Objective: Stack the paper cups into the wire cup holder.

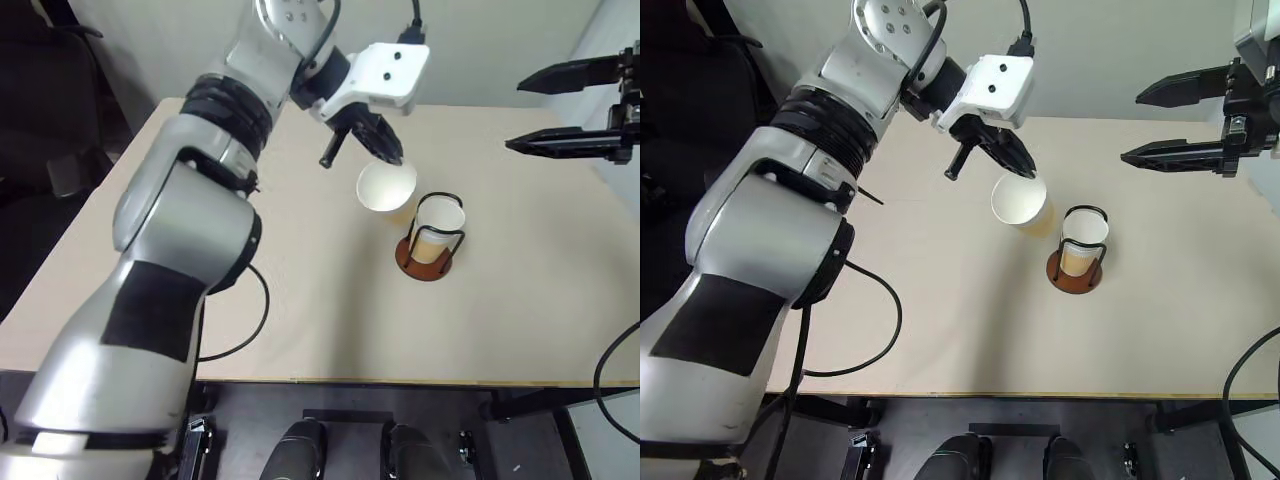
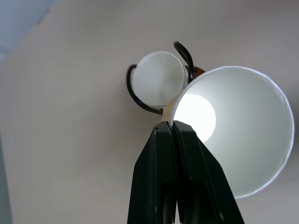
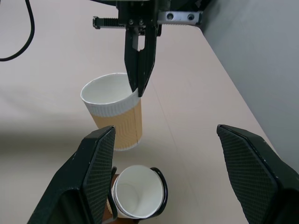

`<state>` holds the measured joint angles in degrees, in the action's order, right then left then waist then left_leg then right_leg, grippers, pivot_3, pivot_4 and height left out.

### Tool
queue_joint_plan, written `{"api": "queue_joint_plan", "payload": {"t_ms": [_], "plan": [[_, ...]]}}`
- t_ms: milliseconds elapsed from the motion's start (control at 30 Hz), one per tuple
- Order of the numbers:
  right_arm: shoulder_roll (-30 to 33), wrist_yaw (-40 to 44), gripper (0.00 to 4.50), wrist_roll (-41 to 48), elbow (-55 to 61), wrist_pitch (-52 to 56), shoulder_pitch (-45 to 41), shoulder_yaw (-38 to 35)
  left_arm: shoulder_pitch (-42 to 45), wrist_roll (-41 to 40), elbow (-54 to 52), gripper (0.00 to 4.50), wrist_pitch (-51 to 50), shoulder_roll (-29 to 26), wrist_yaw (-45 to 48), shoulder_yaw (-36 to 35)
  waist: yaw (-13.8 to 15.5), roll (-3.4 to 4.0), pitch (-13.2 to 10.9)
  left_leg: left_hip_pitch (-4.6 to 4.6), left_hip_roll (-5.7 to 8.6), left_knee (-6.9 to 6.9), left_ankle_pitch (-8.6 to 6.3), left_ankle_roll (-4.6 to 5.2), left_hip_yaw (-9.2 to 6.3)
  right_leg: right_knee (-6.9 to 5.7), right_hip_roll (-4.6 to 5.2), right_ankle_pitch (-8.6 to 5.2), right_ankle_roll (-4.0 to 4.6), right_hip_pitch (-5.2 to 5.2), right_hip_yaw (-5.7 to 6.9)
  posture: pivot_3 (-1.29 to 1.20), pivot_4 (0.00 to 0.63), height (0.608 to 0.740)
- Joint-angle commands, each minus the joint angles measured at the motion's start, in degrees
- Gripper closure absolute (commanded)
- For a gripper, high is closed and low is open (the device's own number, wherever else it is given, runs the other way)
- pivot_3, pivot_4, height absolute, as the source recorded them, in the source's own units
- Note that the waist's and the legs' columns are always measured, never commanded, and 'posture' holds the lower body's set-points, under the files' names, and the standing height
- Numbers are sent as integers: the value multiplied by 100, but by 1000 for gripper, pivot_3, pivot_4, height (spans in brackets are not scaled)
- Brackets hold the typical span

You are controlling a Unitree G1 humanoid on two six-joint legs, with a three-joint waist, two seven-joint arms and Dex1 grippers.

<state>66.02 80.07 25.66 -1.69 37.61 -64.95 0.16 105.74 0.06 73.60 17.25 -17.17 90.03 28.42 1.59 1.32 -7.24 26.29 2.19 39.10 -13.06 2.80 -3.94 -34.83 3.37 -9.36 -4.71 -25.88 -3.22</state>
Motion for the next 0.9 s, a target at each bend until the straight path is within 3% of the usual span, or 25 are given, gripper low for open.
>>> {"api": "queue_joint_plan", "payload": {"t_ms": [33,500,900], "plan": [[153,40,988,35,94,-17,-161,-216,225,188,26,4450,-11,139,-173,-372,-2,0,-1,2,0,2,-1,1,-3,-1,3,1,-2,0,-3,0,150,740],[239,51,988,53,158,65,-90,-243,166,893,168,4450,-72,657,-1166,-900,5,0,-1,-3,-1,7,-1,4,9,-7,2,12,-24,0,-5,0,150,740],[281,19,988,66,206,131,-50,-255,34,1215,228,4450,-151,849,-1330,-1123,6,-1,-1,-8,0,8,0,4,15,-9,0,20,-38,1,-4,0,150,740]]}}
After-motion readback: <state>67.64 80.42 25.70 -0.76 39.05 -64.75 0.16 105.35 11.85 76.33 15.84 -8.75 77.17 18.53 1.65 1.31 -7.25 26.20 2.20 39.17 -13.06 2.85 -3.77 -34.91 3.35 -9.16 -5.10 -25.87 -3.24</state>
